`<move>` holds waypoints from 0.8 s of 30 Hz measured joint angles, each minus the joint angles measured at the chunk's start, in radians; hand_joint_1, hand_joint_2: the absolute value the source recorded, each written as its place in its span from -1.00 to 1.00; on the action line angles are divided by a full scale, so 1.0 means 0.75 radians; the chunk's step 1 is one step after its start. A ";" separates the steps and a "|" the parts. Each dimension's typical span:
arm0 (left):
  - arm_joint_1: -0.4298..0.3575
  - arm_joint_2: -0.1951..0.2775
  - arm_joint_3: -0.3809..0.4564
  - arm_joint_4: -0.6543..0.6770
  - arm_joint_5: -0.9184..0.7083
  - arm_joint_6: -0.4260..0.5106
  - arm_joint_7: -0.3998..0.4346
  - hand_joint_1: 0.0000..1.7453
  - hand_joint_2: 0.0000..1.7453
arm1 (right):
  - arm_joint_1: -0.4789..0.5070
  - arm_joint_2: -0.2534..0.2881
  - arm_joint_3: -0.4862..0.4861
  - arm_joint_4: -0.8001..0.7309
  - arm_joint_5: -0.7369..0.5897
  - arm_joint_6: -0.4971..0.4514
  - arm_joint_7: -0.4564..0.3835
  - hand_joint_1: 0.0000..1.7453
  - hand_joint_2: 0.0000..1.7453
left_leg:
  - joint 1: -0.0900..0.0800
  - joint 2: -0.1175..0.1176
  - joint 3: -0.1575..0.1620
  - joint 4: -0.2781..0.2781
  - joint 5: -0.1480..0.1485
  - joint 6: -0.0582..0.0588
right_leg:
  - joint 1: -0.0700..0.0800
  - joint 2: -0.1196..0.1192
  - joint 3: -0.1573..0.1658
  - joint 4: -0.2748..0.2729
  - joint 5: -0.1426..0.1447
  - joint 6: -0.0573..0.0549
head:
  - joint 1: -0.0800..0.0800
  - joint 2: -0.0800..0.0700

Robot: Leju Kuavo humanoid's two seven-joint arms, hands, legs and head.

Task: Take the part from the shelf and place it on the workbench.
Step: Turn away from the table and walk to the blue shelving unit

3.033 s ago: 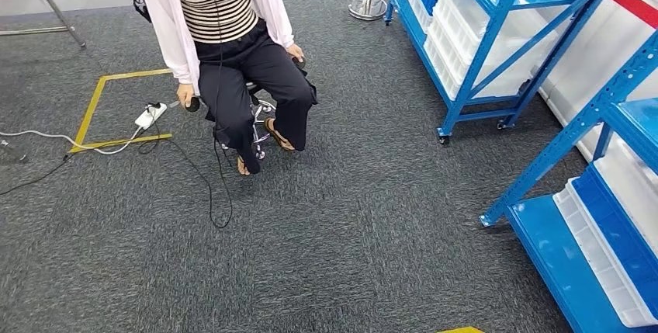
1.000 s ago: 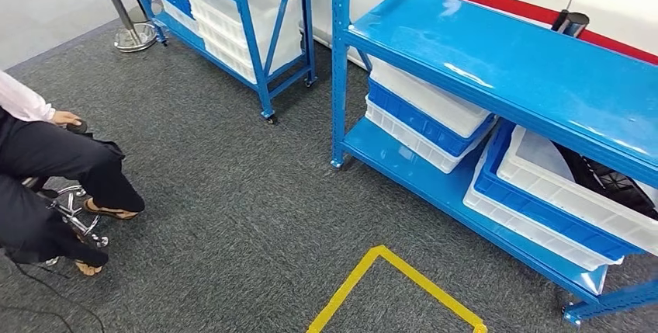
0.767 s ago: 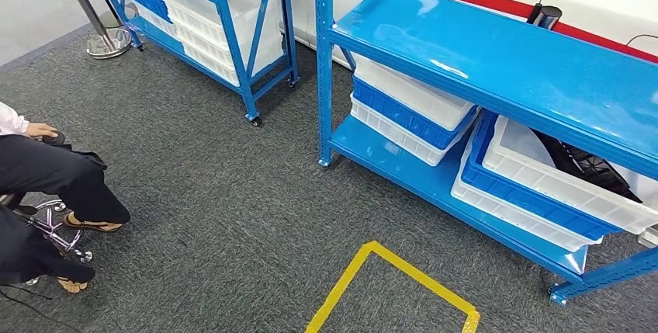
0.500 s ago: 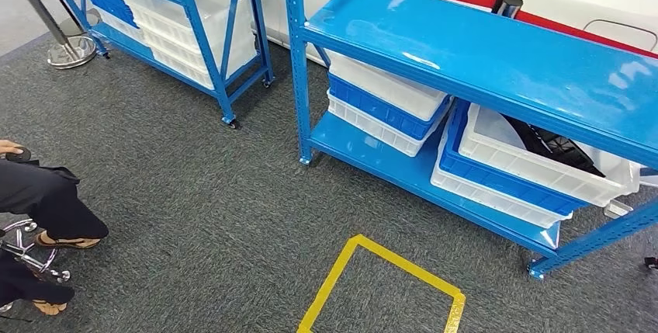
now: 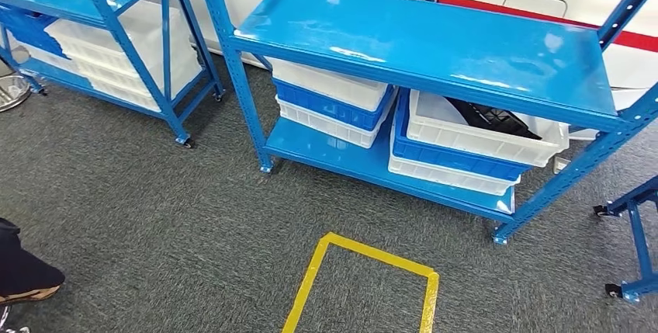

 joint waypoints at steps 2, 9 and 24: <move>0.000 0.000 0.000 0.000 0.001 0.000 -0.001 -1.00 -1.00 | -0.003 0.001 0.000 0.000 0.000 0.001 0.000 -1.00 -1.00 | 0.001 -0.061 0.074 -0.174 0.081 0.012 | 0.004 0.032 0.000 0.002 0.000 0.003 | 0.001 0.000; -0.002 -0.005 0.001 0.000 0.001 -0.003 -0.018 -1.00 -1.00 | -0.001 -0.003 -0.004 0.000 -0.009 0.001 -0.008 -1.00 -1.00 | -0.005 -0.013 0.107 -0.275 0.117 0.063 | 0.007 0.004 -0.086 0.106 -0.048 0.039 | 0.007 0.000; -0.006 0.006 0.000 0.000 -0.026 -0.026 -0.050 -1.00 -1.00 | 0.006 -0.004 -0.077 0.000 -0.076 -0.045 -0.042 -1.00 -1.00 | -0.003 0.091 0.112 -0.187 0.023 -0.007 | -0.018 -0.100 0.007 -0.021 0.007 0.016 | 0.000 0.000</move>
